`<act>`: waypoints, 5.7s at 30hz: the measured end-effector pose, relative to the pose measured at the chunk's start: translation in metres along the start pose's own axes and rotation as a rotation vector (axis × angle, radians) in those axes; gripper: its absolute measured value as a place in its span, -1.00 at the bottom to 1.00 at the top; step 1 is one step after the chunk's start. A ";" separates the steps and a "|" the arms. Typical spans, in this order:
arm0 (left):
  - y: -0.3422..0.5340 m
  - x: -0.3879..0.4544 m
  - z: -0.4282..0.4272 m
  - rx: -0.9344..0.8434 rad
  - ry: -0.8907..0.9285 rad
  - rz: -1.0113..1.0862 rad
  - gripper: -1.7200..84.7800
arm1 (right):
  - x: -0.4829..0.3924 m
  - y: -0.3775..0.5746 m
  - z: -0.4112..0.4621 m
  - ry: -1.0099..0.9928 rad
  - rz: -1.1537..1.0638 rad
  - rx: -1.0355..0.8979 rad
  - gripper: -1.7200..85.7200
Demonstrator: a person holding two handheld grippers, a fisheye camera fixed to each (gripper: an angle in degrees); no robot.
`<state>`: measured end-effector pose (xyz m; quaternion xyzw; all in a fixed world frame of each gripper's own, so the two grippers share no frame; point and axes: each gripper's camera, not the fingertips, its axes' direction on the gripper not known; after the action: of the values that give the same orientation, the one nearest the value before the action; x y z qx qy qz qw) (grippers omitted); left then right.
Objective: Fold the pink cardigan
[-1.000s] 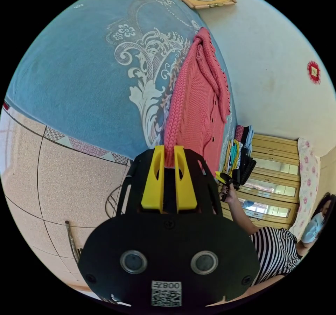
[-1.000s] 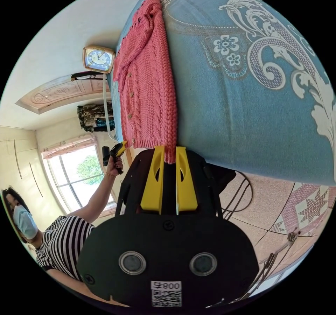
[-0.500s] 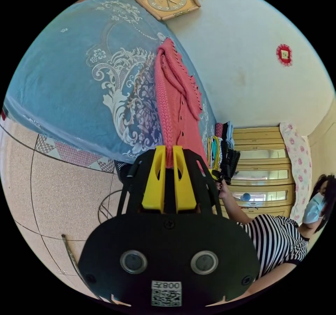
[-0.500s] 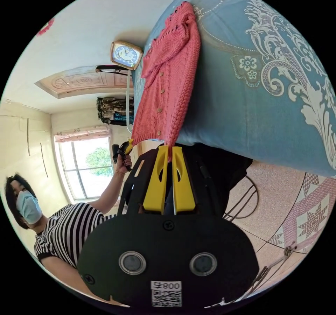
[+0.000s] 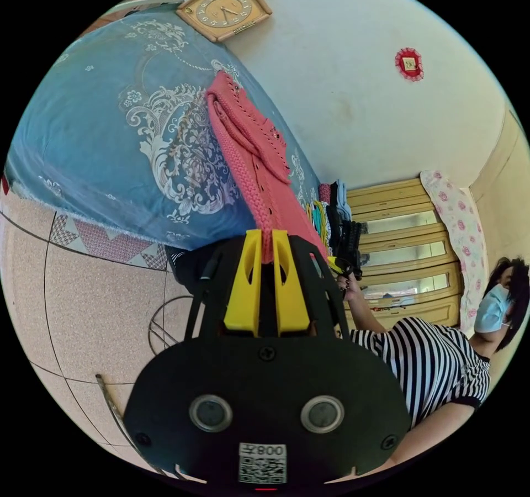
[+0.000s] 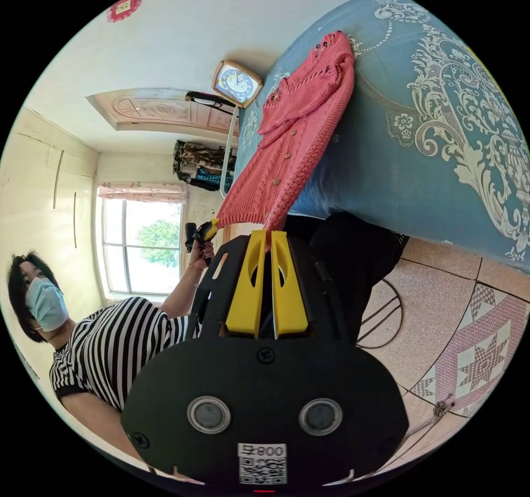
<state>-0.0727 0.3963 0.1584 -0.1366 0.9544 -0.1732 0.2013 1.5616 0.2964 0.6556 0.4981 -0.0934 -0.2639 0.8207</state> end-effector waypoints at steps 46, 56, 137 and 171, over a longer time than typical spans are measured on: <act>0.165 -0.154 -0.026 0.123 0.254 -0.485 -0.61 | 0.018 0.052 0.077 0.015 0.237 -0.023 -0.76; 0.170 -0.162 -0.027 0.147 0.450 -0.397 -0.78 | 0.009 0.039 0.085 0.080 0.259 -0.042 -0.76; -0.243 -0.102 -0.004 0.327 0.579 -0.069 -0.89 | 0.041 -0.299 -0.099 -0.260 -0.098 0.117 -0.96; -0.448 -0.328 0.226 0.196 0.028 -0.038 -0.71 | 0.076 -0.533 -0.057 0.214 -0.051 0.124 -0.77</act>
<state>0.3996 0.0375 0.2474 -0.1318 0.9328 -0.2713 0.1971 1.4678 0.1062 0.1577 0.5754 -0.0090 -0.2236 0.7867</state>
